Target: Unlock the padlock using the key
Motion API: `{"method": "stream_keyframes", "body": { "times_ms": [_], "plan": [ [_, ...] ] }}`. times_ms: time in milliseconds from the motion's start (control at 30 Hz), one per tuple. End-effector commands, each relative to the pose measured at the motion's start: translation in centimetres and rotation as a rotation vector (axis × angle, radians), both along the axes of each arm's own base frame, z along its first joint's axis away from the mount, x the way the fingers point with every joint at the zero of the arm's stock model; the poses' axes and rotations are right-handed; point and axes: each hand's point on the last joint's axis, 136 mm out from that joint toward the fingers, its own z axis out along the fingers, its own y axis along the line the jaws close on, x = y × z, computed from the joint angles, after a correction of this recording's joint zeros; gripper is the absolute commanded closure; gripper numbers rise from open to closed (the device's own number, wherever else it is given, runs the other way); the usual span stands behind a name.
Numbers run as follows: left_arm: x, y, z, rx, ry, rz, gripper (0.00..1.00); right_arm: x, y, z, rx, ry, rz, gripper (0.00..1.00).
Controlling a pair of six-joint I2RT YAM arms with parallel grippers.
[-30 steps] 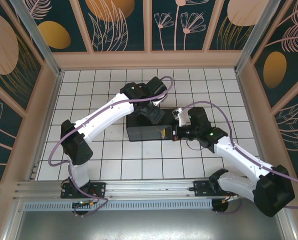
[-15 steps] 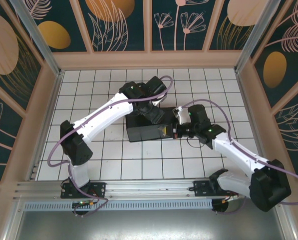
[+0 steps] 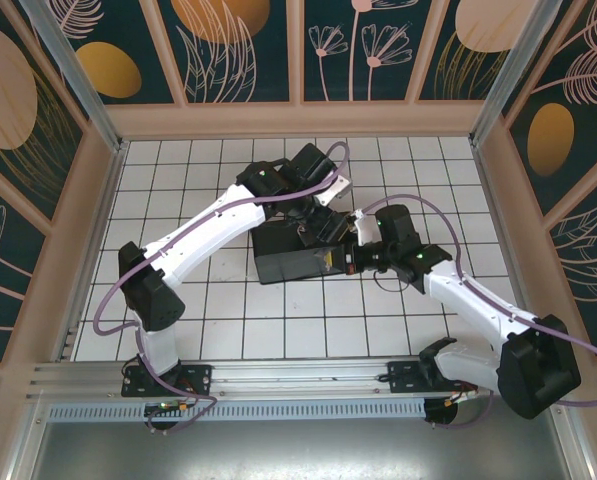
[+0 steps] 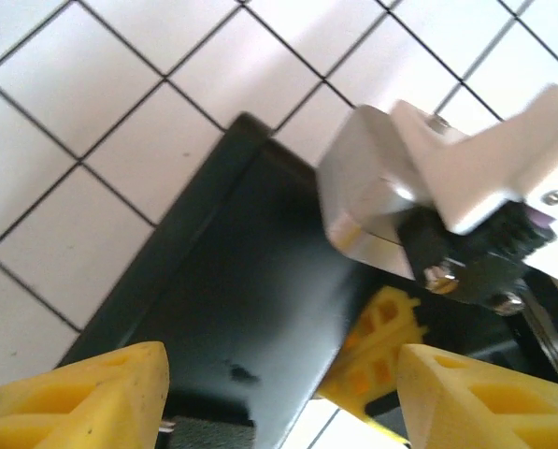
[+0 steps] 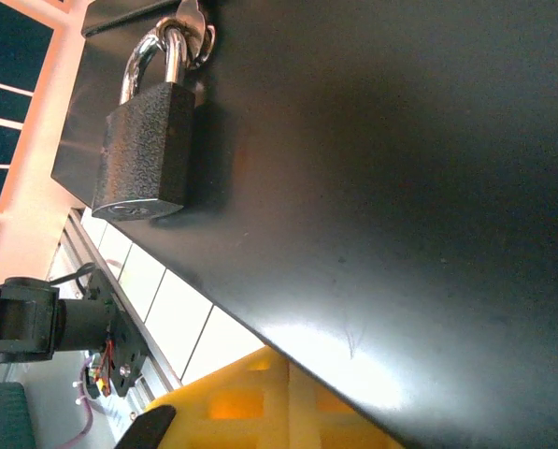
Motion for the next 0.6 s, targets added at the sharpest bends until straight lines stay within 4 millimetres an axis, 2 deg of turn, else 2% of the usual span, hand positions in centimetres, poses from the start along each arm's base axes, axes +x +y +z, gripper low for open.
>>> {"method": "stream_keyframes", "body": {
  "times_ms": [0, 100, 200, 367, 567],
  "plan": [
    [-2.2, -0.5, 0.6, -0.068, 0.041, -0.096, 0.35, 0.7, -0.8, 0.8, -0.017, -0.036, -0.014, 1.00],
    [-2.6, 0.2, -0.5, -0.028, 0.045, -0.114, 0.37, 0.9, -2.1, 0.4, -0.027, -0.030, -0.046, 1.00],
    [-2.4, 0.7, -0.5, -0.011, 0.022, -0.121, 0.37, 1.1, -3.0, 0.4, -0.031, -0.027, -0.063, 1.00],
    [-2.6, -0.1, -0.8, -0.009, 0.045, -0.174, 0.39, 1.7, -3.7, -0.1, -0.038, -0.022, -0.071, 1.00],
    [-2.4, 0.3, -1.7, 0.043, 0.043, -0.193, 0.38, 2.2, -4.0, -0.3, -0.033, -0.020, -0.077, 1.00]
  ]
}}
